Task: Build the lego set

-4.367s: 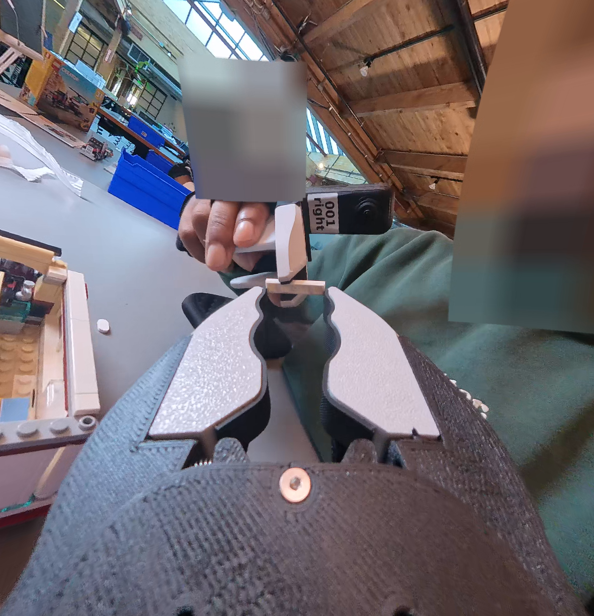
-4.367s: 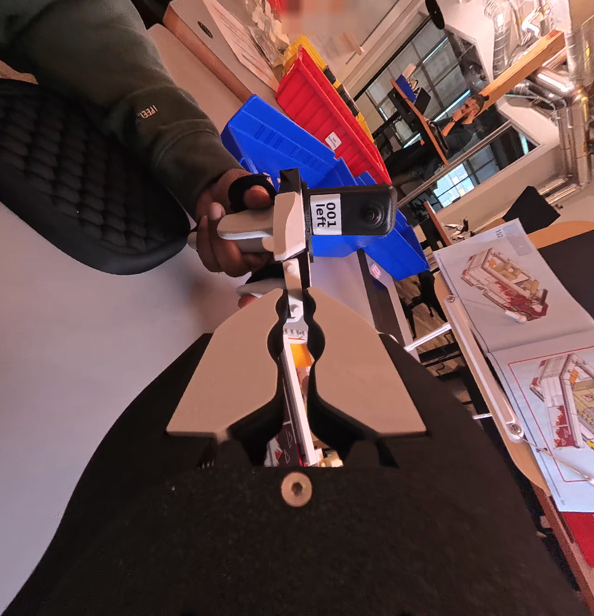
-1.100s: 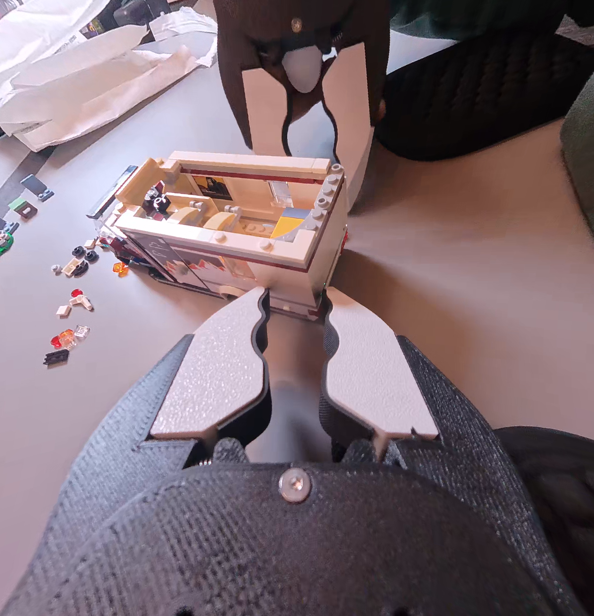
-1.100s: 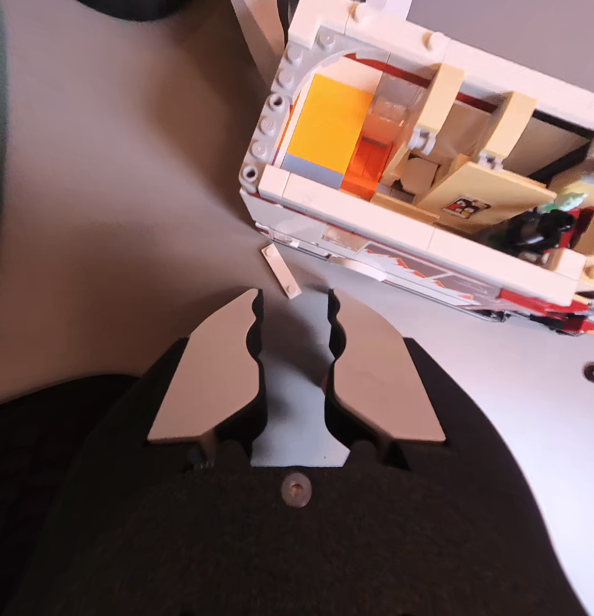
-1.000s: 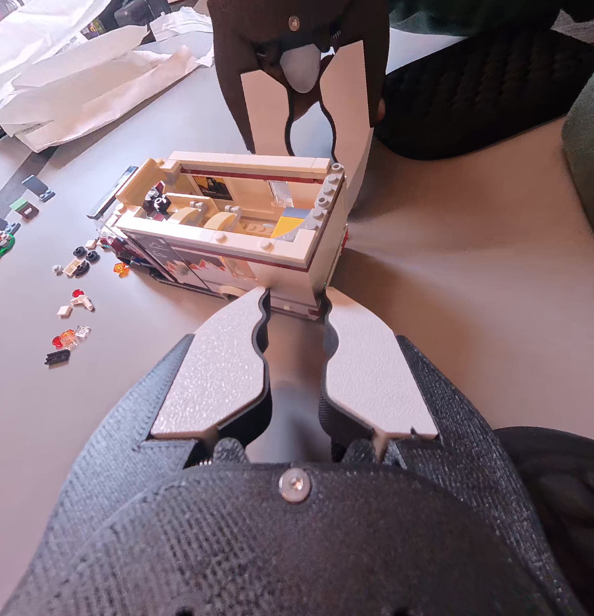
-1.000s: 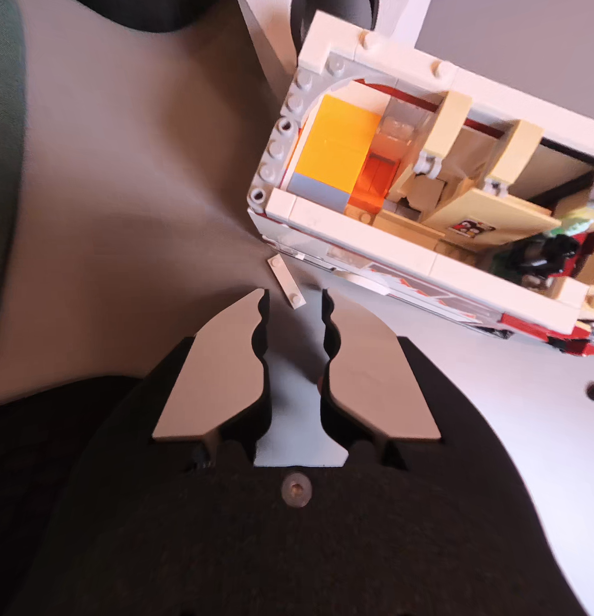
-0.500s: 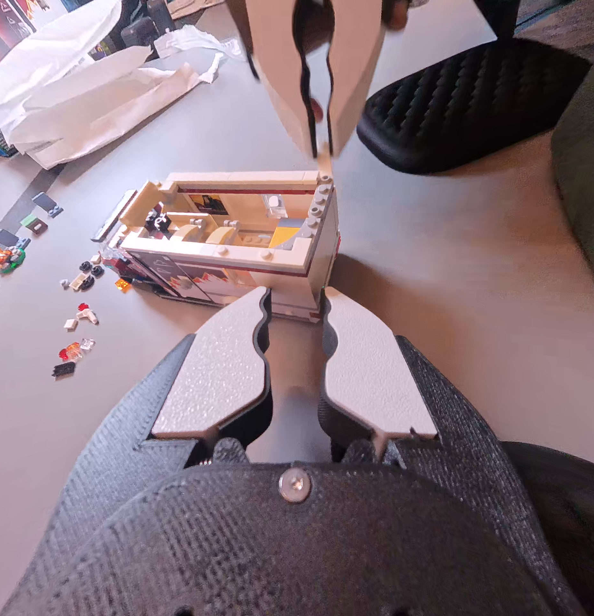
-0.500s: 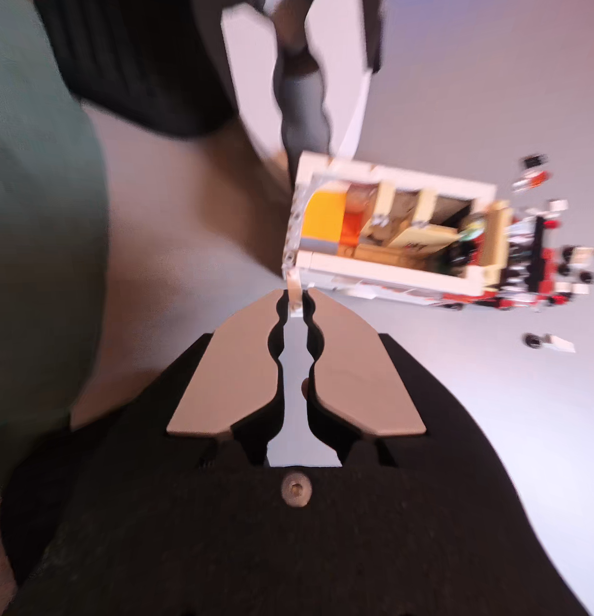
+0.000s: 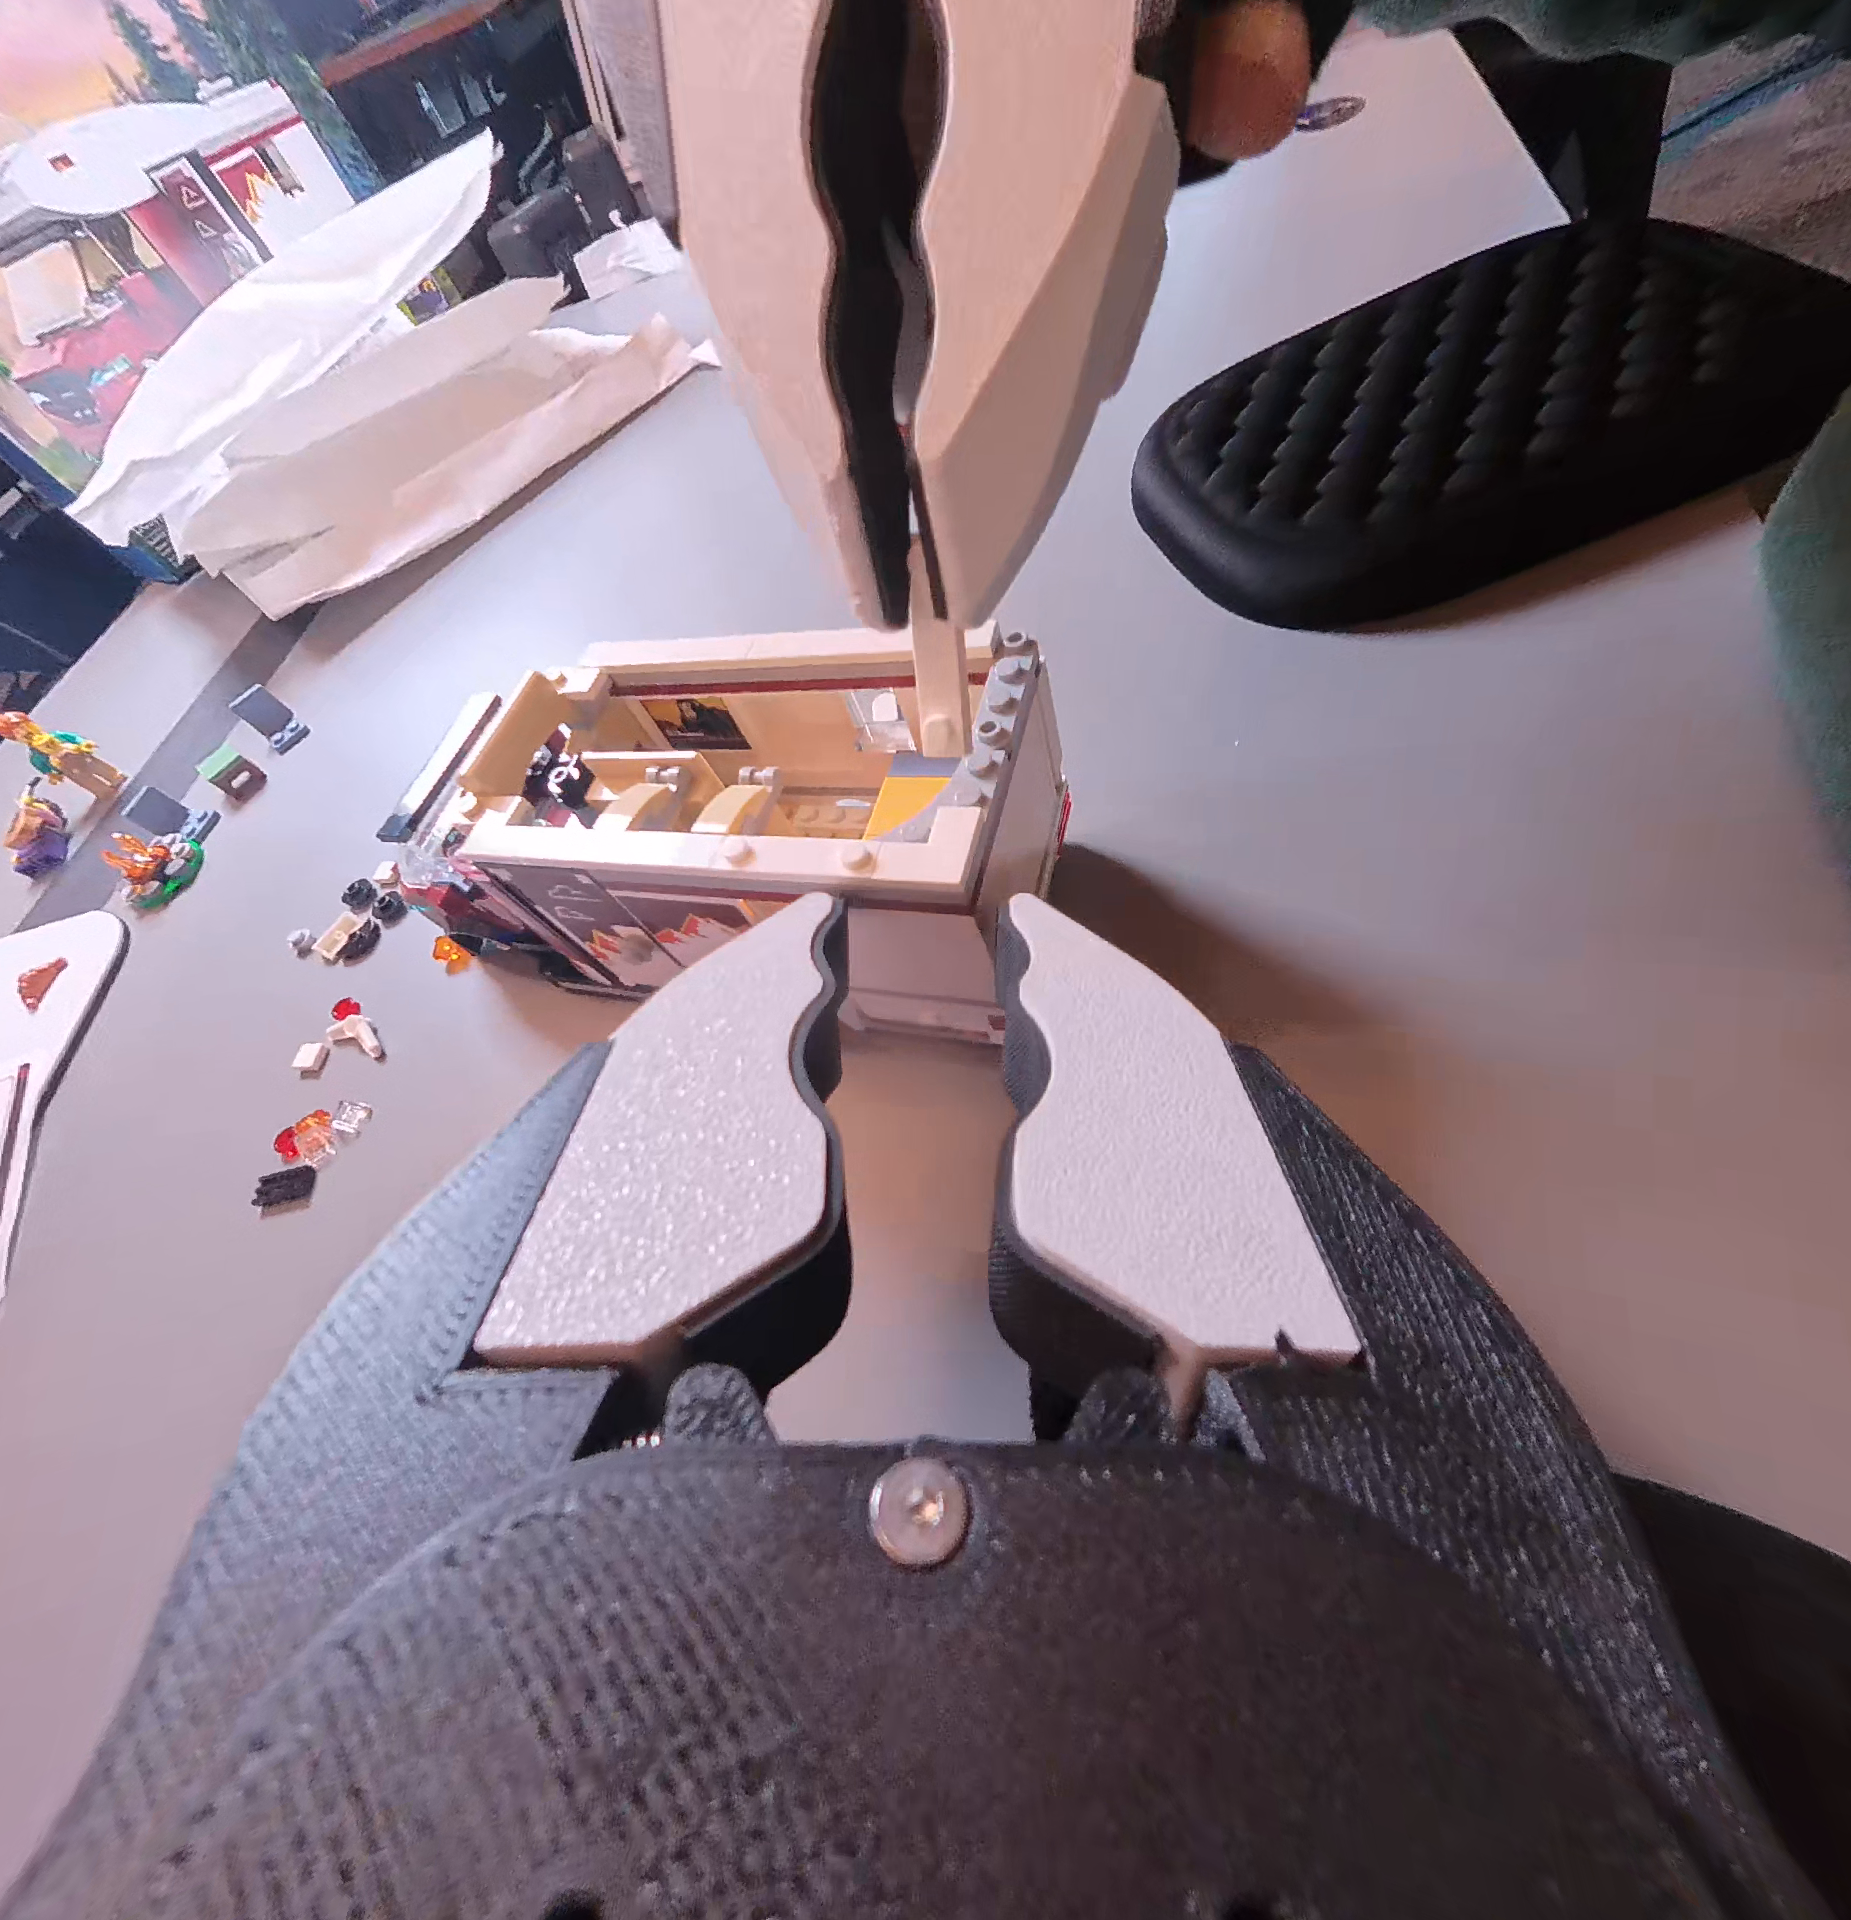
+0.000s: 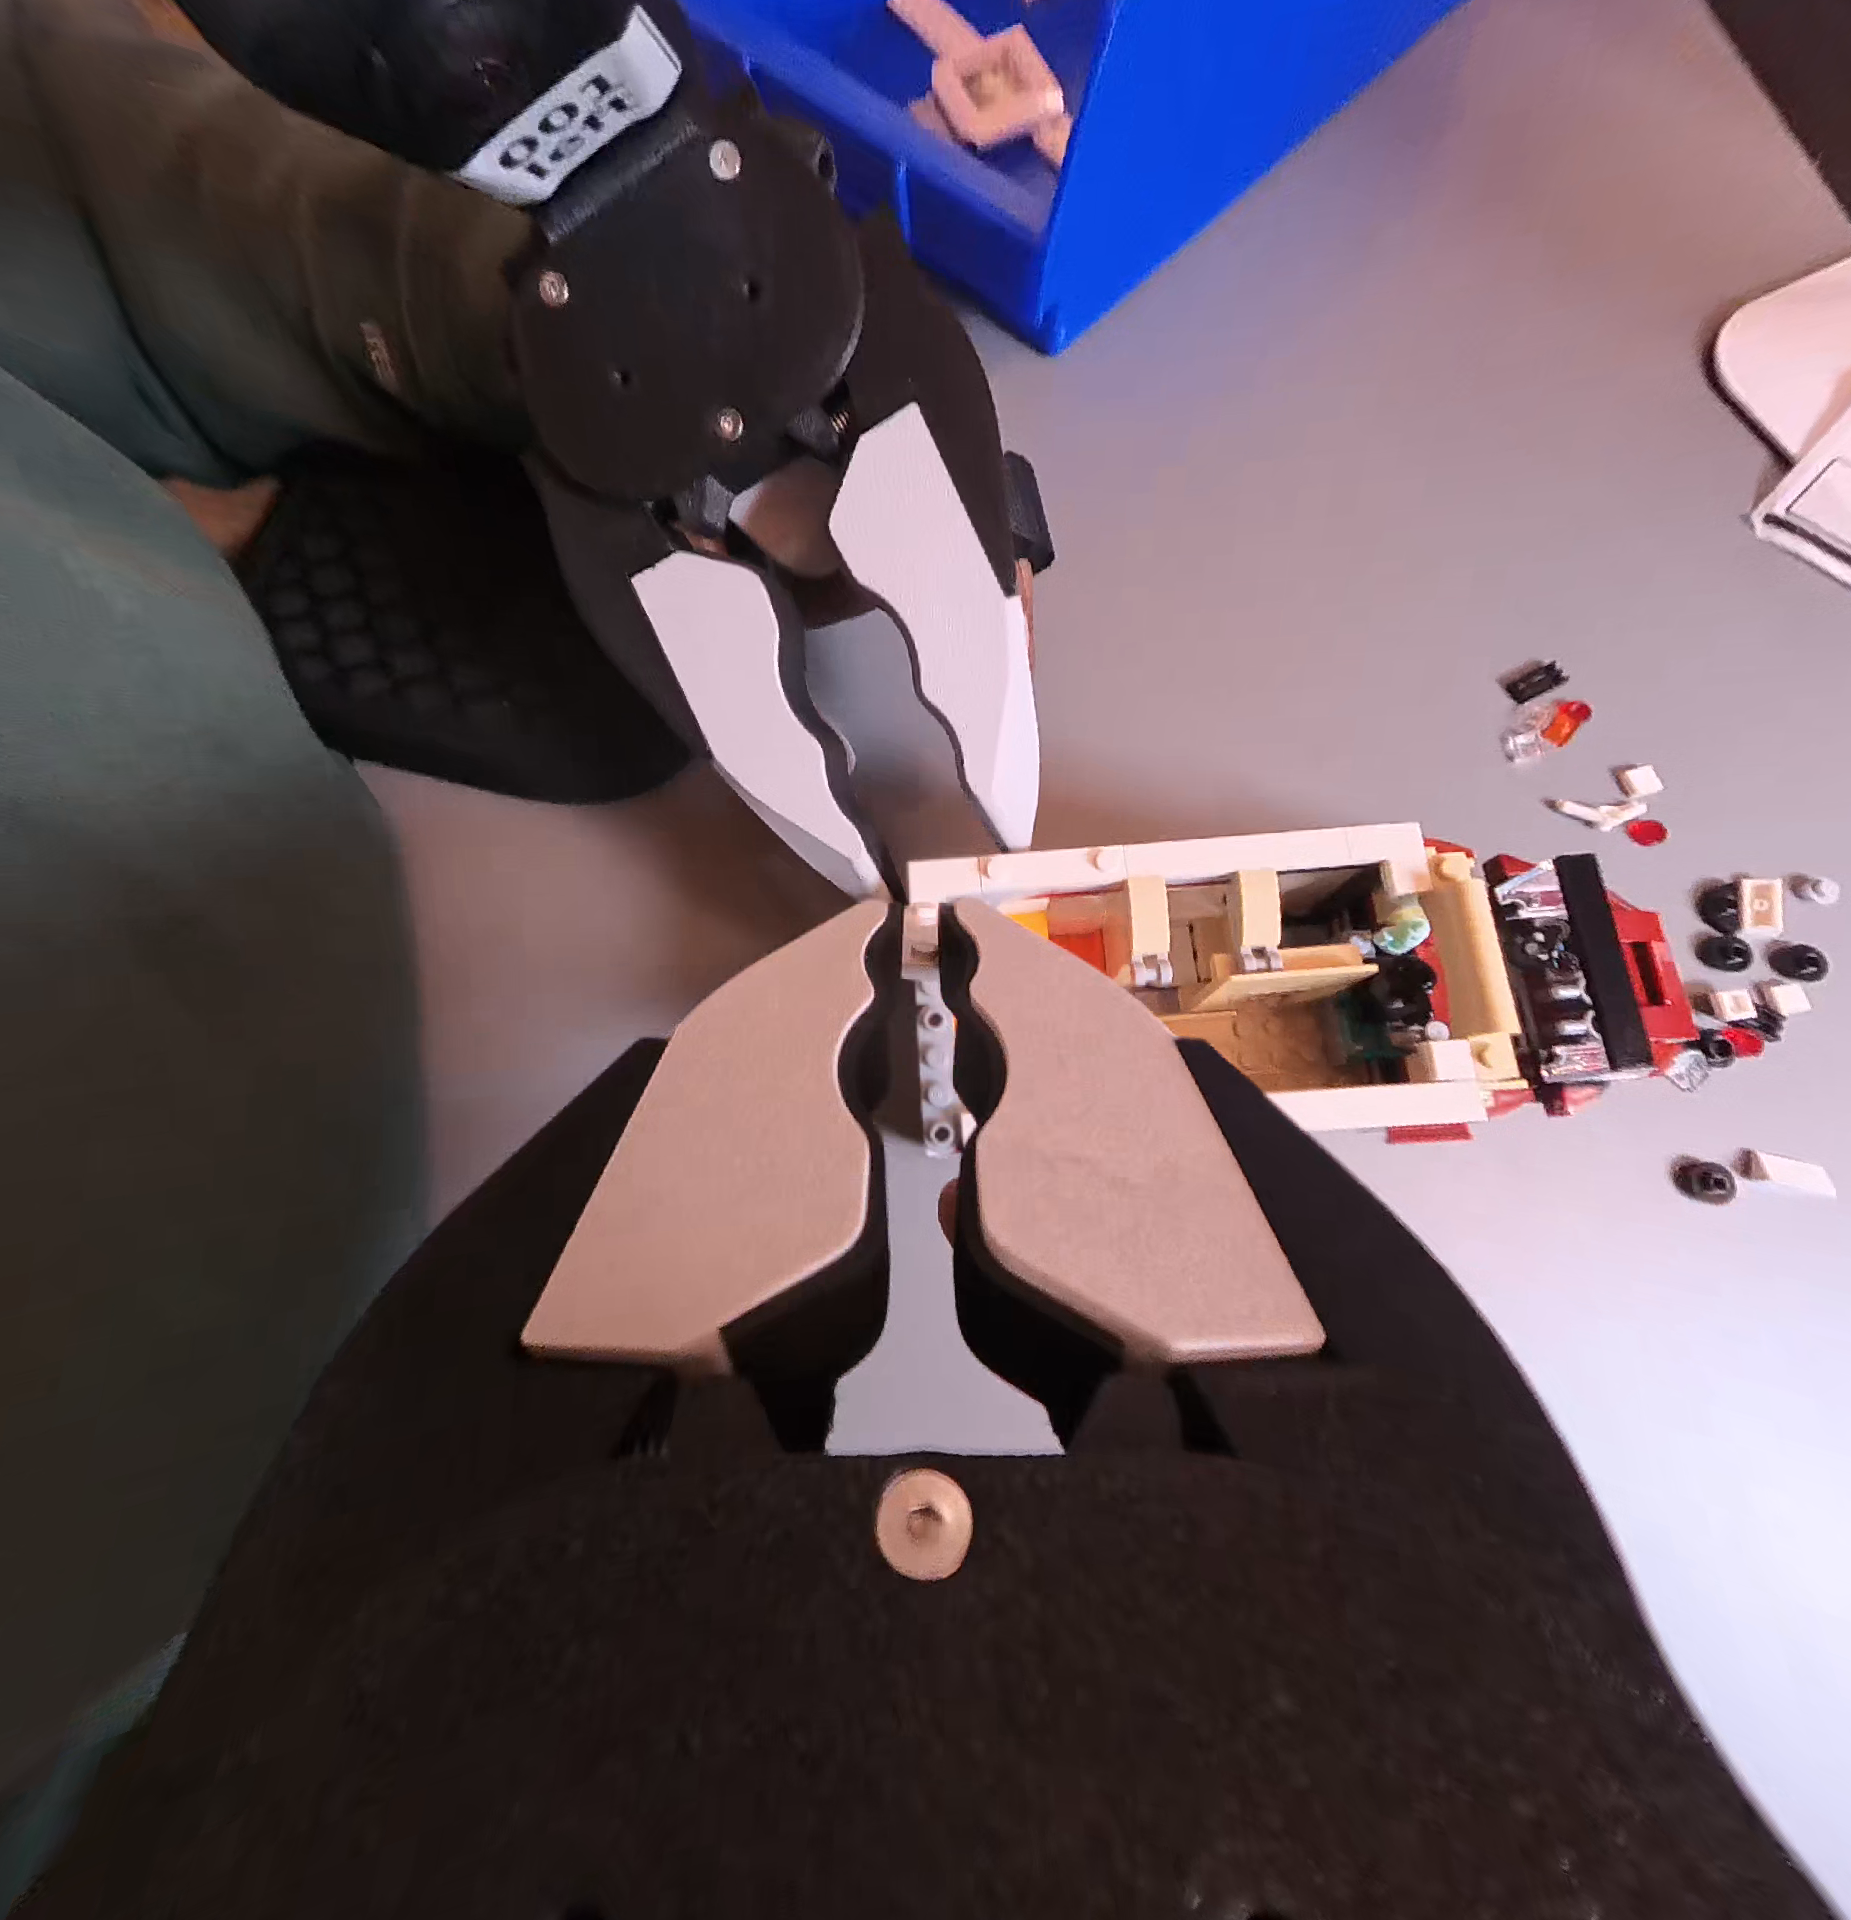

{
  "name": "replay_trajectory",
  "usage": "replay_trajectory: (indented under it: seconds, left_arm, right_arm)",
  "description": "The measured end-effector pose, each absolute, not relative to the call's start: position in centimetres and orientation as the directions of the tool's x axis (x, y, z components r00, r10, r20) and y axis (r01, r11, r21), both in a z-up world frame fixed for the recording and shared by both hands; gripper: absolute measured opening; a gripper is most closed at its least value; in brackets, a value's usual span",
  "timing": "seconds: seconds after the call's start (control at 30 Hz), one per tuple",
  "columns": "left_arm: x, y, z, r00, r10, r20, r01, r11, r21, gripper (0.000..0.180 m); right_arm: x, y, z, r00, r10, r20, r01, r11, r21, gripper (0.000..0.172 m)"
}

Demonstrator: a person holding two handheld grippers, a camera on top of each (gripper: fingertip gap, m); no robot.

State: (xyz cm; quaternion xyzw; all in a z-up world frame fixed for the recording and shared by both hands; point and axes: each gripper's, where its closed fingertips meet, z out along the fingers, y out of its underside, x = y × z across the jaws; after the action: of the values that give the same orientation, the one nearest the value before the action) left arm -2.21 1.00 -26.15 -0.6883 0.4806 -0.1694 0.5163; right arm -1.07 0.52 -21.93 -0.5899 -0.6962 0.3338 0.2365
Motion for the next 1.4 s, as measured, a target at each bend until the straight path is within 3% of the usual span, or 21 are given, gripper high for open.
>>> replay_trajectory:
  seconds: [0.03,0.33,0.87,1.1,1.4]
  left_arm:
    - [-2.2,1.0,-26.0,0.483,-0.835,-0.263,-0.482,-0.003,-0.876,0.027]
    - [-1.8,0.9,-24.3,0.497,-0.827,-0.264,-0.421,0.036,-0.906,0.025]
    - [-1.7,1.0,-24.5,0.495,-0.827,-0.269,-0.423,0.041,-0.905,0.02]
    - [-1.6,0.9,-24.6,0.491,-0.83,-0.264,-0.42,0.04,-0.907,0.02]
    - [-1.7,0.5,-24.5,0.483,-0.831,-0.277,-0.425,0.054,-0.904,0.02]
  right_arm:
    - [-1.1,0.5,-22.0,-0.183,0.981,-0.059,0.654,0.077,-0.752,0.005]
    - [0.0,0.9,-24.1,-0.135,0.988,-0.068,0.654,0.038,-0.756,0.0]
    - [0.2,3.8,-22.7,-0.126,0.991,-0.044,0.662,0.051,-0.748,0.016]
    - [-0.4,3.4,-25.4,-0.193,0.978,-0.081,0.829,0.118,-0.546,0.019]
    - [-0.1,3.4,-27.2,-0.209,0.963,-0.17,0.93,0.142,-0.339,0.017]
